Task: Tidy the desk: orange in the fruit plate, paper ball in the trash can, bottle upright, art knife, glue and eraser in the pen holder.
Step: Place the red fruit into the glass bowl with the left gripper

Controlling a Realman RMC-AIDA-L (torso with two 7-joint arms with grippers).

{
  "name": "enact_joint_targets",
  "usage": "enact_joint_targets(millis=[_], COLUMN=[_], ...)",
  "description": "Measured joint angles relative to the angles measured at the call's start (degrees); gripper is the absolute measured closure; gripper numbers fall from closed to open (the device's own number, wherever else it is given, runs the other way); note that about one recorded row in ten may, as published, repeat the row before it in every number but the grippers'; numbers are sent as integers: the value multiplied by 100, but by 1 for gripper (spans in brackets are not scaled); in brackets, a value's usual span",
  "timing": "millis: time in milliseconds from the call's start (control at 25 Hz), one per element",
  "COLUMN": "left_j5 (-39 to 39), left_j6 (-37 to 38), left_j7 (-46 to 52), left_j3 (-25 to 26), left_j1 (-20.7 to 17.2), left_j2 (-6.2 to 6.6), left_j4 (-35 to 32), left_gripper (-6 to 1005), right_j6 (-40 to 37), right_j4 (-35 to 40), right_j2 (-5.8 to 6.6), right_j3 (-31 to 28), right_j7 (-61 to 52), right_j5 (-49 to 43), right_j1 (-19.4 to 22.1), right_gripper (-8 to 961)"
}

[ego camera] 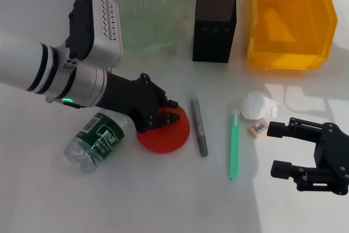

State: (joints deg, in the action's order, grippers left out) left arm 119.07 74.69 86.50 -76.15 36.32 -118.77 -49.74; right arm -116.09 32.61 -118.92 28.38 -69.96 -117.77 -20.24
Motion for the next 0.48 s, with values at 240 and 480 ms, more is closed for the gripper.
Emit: enact_joint_targets(millis=[240,480], left_j5=[-36,-424], left_j6=[-3,257], left_j7=[-90,-107], left_j3=[-12,107], left_j1=[8,-71], left_j2=[-8,11], left_j4=[-11,-309], left_gripper=[763,847], right_j6=[0,-1], right_j4=[-1,-1], right_j2=[-1,-8], right_j3=[0,-2], right_j7=[0,0], right_j5=[0,-1], right_j1=[-4,25], right_gripper=[145,146])
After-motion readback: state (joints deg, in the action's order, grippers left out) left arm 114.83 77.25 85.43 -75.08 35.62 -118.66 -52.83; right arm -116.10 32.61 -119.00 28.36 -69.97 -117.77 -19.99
